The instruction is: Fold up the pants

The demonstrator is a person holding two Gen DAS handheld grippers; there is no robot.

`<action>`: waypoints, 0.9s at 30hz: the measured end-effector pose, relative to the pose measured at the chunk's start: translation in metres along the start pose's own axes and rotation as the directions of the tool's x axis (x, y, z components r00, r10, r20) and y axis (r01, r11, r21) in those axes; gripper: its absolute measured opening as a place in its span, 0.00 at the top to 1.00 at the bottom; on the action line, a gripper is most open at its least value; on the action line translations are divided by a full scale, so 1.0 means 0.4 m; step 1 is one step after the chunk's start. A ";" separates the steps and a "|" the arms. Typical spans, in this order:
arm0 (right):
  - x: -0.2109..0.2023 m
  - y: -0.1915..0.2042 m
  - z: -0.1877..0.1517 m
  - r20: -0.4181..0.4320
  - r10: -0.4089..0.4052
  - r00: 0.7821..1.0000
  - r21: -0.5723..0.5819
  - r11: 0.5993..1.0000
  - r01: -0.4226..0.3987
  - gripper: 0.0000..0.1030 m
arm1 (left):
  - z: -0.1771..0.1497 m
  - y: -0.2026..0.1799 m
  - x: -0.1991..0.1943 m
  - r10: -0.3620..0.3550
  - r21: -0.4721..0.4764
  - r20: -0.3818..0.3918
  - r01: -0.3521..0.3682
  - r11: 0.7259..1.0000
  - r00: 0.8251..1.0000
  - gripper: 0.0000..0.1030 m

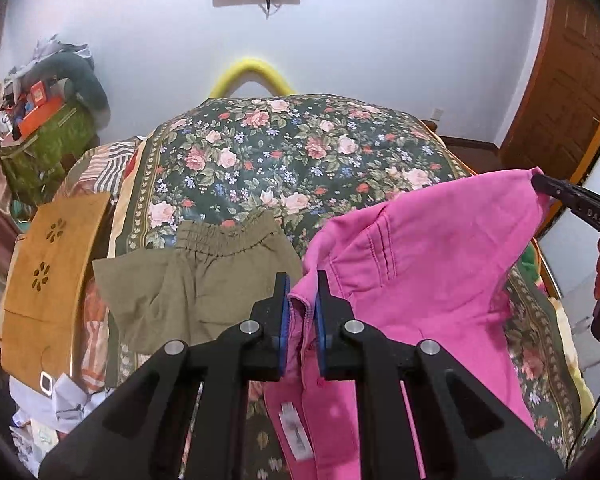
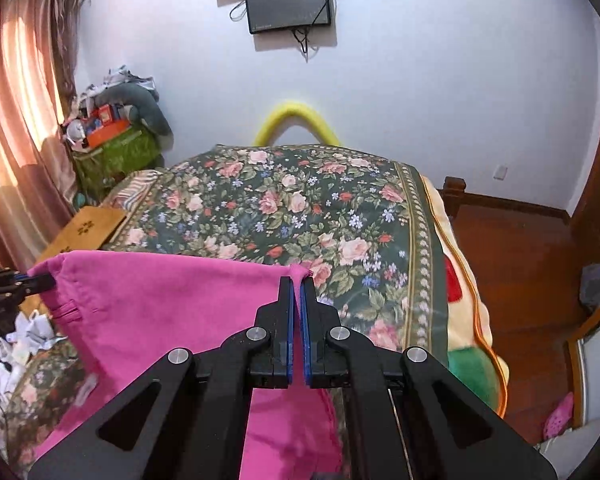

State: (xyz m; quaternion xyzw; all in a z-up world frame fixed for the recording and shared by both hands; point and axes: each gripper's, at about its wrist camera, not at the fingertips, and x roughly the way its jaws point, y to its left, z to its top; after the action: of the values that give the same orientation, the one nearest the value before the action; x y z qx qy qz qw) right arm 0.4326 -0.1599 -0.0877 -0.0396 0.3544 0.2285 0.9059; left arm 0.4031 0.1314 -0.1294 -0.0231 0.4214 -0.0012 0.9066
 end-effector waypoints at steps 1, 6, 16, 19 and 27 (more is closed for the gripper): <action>-0.013 0.000 -0.010 0.001 0.003 1.000 0.004 1.000 -0.003 0.98 | -0.011 -0.002 -0.008 0.001 0.002 -0.003 -0.001 1.000 1.000 0.89; -0.092 0.008 -0.075 0.013 0.029 0.999 0.029 0.999 -0.030 0.98 | -0.073 -0.018 -0.053 0.000 0.016 -0.007 0.000 1.000 1.000 0.89; -0.189 0.036 -0.219 0.005 0.056 0.998 0.042 0.998 -0.056 0.98 | -0.202 -0.027 -0.128 -0.020 0.024 0.002 0.020 1.000 1.000 0.89; -0.209 0.041 -0.262 -0.008 0.046 0.999 0.028 0.999 -0.046 0.98 | -0.231 -0.041 -0.141 -0.012 0.056 0.002 0.011 0.998 1.000 0.90; -0.247 0.055 -0.387 -0.043 0.033 0.999 0.014 0.999 -0.033 0.98 | -0.356 -0.088 -0.166 0.015 0.152 -0.005 -0.014 0.988 1.000 0.90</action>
State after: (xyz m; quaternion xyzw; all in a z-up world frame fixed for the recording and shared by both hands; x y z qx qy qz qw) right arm 0.2624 -0.2145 -0.1360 -0.0327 0.3759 0.2402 0.8944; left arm 0.2519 0.0918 -0.1688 0.0493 0.4229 -0.0266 0.9044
